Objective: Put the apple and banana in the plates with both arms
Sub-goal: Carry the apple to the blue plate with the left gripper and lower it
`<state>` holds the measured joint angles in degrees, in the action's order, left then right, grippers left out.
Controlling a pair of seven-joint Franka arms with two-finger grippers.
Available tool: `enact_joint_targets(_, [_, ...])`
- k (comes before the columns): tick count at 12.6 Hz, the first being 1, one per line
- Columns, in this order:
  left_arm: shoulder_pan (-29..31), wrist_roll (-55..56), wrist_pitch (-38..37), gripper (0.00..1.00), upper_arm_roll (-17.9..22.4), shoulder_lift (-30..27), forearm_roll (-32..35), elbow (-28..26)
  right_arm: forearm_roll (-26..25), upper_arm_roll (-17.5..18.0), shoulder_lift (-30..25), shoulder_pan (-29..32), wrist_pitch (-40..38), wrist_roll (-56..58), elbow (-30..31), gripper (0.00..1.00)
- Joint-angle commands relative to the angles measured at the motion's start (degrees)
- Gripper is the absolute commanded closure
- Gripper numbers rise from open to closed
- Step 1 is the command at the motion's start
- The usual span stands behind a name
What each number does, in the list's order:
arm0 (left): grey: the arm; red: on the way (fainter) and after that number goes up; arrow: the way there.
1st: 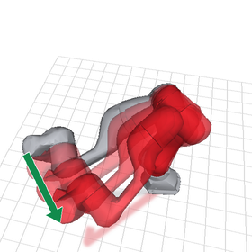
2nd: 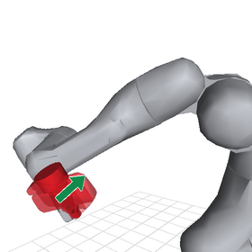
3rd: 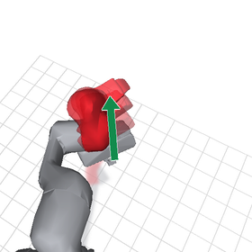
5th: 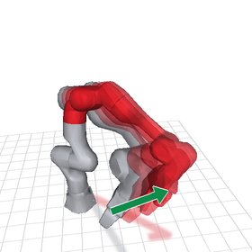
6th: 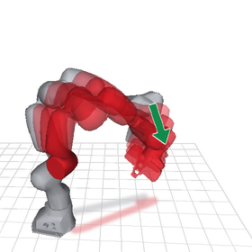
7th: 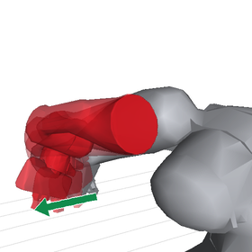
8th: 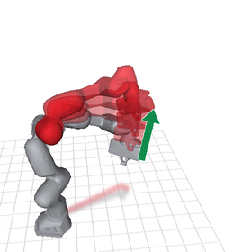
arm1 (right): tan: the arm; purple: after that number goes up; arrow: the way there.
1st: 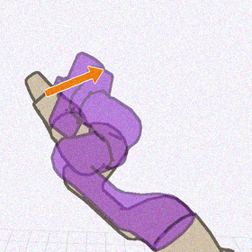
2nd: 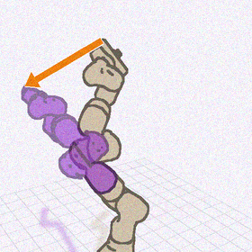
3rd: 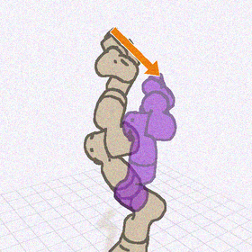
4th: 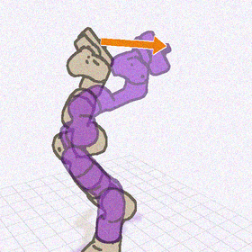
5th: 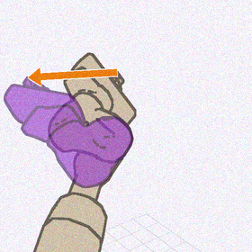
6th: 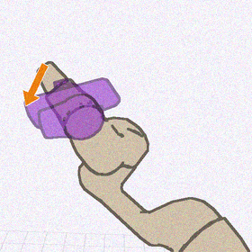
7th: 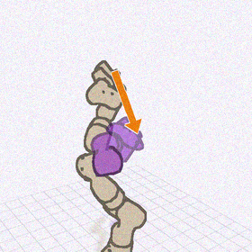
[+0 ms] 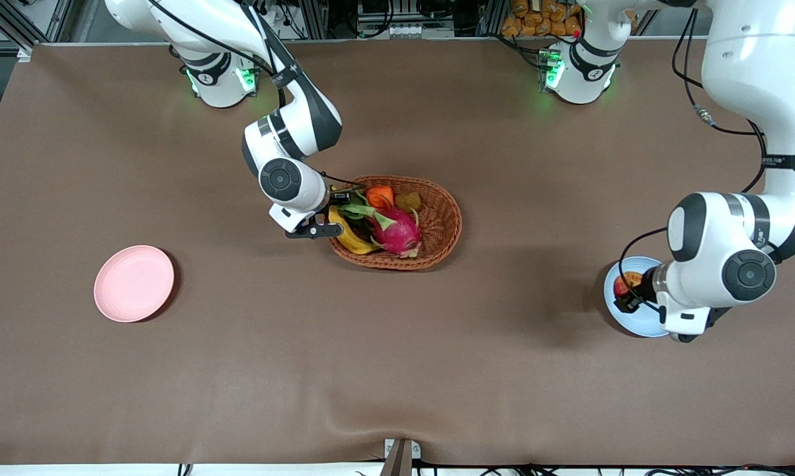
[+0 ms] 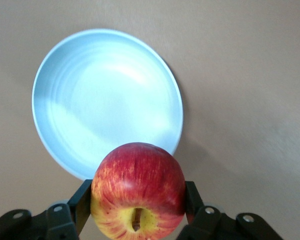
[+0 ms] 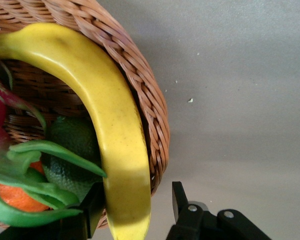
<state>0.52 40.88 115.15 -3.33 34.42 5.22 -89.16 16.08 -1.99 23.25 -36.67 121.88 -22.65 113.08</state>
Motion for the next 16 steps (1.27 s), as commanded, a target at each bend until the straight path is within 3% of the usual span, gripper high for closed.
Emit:
enact_joint_targets(1, [3.95,-7.36,4.36,1.00,-0.80,2.40,1.02,-0.05,0.89,-0.29,0.48,-0.86,0.29,-1.26,-0.23,0.46])
enact_joint_targets(2, [5.53,-10.09,5.68,1.00,-0.89,3.19,0.76,-0.14,0.89,-0.29,0.48,-0.95,0.20,-1.26,-0.23,0.50])
enact_joint_targets(6, [7.83,-15.82,9.91,1.00,-0.98,4.43,0.32,-2.77,0.89,-0.29,0.57,-1.21,0.11,-2.84,-0.23,0.86])
enact_joint_targets(7, [8.00,-16.53,9.83,0.83,-0.98,4.43,0.32,-2.95,0.89,-0.29,0.57,-1.30,-0.06,-2.84,-0.23,0.90])
enact_joint_targets(9, [8.01,-17.67,9.83,0.00,-0.98,4.43,0.32,-2.86,0.89,-0.29,0.04,-0.60,-1.02,-2.75,-0.57,0.97])
enact_joint_targets(11, [7.92,-17.68,9.22,0.00,-1.15,3.21,0.32,-2.69,0.89,-0.47,-0.92,-0.16,-6.62,-2.58,-3.81,1.00])
enact_joint_targets(14, [7.48,-17.59,2.64,0.00,-2.64,-3.11,0.32,-2.07,0.54,-0.64,-1.19,2.20,-19.01,-1.88,-13.47,1.00])
enact_joint_targets(16, [7.39,-19.33,-1.49,0.00,-4.14,-7.94,0.76,-1.29,-0.08,-0.73,-1.28,3.09,-22.03,-1.79,-16.39,1.00])
